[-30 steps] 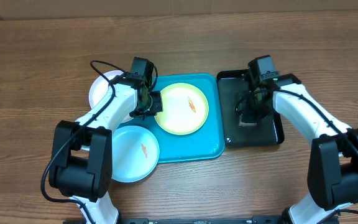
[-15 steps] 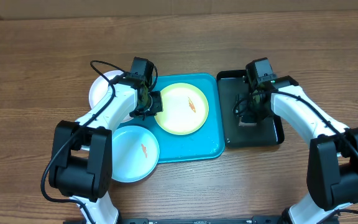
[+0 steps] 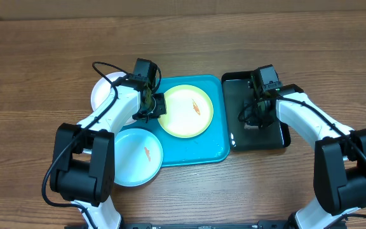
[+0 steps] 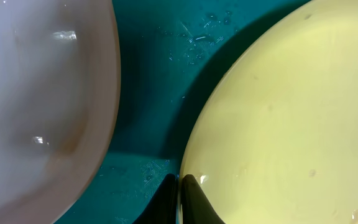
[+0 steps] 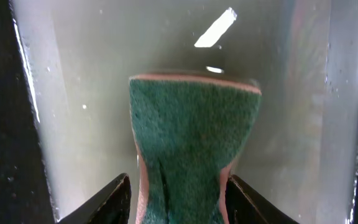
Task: Clean dirty plates on tray and stack at the side
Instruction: 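Grasp the green sponge in the water with the right gripper and lift, then carry the sponge with the right gripper onto the yellow plate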
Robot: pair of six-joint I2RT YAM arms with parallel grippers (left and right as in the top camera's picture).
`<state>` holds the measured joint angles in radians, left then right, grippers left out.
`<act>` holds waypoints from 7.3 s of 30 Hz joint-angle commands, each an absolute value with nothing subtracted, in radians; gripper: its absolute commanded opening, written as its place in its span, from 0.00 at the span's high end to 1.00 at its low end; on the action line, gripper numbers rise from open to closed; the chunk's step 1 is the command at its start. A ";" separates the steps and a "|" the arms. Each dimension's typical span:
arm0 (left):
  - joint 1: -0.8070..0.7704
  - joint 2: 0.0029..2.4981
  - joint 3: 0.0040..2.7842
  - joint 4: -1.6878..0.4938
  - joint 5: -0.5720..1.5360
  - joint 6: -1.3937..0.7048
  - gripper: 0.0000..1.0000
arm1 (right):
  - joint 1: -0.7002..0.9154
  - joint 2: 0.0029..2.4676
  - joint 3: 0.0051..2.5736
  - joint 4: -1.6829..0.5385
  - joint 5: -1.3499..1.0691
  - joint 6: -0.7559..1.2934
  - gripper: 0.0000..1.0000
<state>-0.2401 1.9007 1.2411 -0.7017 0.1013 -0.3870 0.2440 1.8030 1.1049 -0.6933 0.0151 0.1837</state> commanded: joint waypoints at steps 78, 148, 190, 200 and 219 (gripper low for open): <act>-0.236 1.911 1.229 -0.683 0.105 -0.389 0.83 | 0.249 1.801 1.219 -0.794 -0.083 0.149 0.96; -0.236 1.911 1.191 -0.624 0.158 -0.390 0.96 | 0.237 1.795 1.420 -0.955 -0.058 0.149 0.96; -0.236 1.911 1.191 -0.623 0.166 -0.390 0.96 | 0.612 2.086 1.603 -0.789 0.155 0.187 0.96; -0.236 1.911 1.191 -0.623 0.170 -0.390 0.96 | 0.593 2.105 1.594 -0.775 0.168 0.183 0.96; -0.236 1.911 1.191 -0.623 0.170 -0.390 0.96 | 0.574 2.106 1.457 -0.684 0.142 0.183 0.96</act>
